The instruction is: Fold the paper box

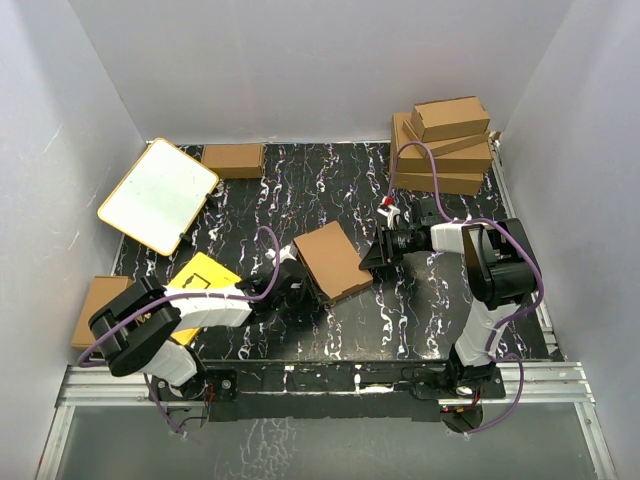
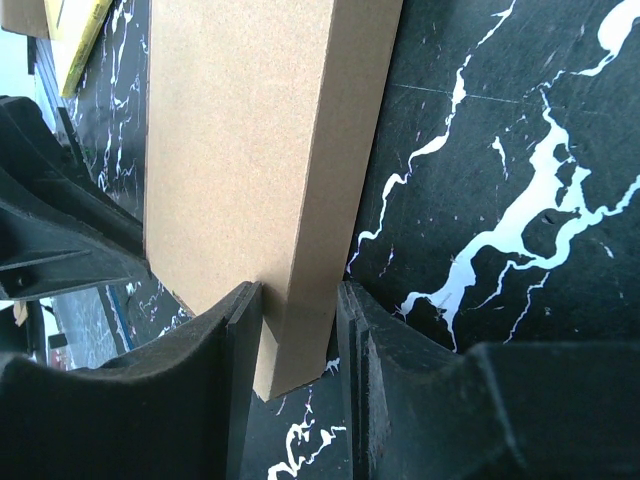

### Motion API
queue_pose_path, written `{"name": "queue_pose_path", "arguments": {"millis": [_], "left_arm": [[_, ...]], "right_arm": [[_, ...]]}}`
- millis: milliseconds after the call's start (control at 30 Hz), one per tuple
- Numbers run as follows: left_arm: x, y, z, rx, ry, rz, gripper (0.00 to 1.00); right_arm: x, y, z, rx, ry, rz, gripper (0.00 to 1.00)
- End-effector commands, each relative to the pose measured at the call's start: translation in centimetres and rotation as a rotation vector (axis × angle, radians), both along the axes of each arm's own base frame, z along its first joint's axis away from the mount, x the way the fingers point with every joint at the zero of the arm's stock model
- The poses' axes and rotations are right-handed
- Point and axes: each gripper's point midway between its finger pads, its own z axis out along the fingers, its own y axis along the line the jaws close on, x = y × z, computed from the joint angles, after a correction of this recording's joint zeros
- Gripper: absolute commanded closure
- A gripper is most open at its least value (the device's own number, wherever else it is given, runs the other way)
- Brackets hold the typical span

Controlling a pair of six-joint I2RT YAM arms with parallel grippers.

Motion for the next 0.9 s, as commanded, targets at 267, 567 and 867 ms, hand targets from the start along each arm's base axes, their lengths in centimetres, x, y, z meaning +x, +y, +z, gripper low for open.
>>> {"name": "queue_pose_path", "arguments": {"millis": [267,567,867], "left_arm": [[0.6,-0.7,0.5,-0.023,-0.018,0.015,0.87],[0.6,-0.9,1.2,-0.033,-0.013,0.019,1.00],[0.2,-0.4,3.1,-0.021,-0.053,-0.030,0.65]], "right_arm": [[0.3,-0.4,-1.7,-0.074,-0.025,0.004,0.62],[0.2,-0.2,-1.6,-0.072,-0.026,0.008,0.62],[0.4,-0.2,-1.4,-0.075,-0.033,0.012,0.62]]}}
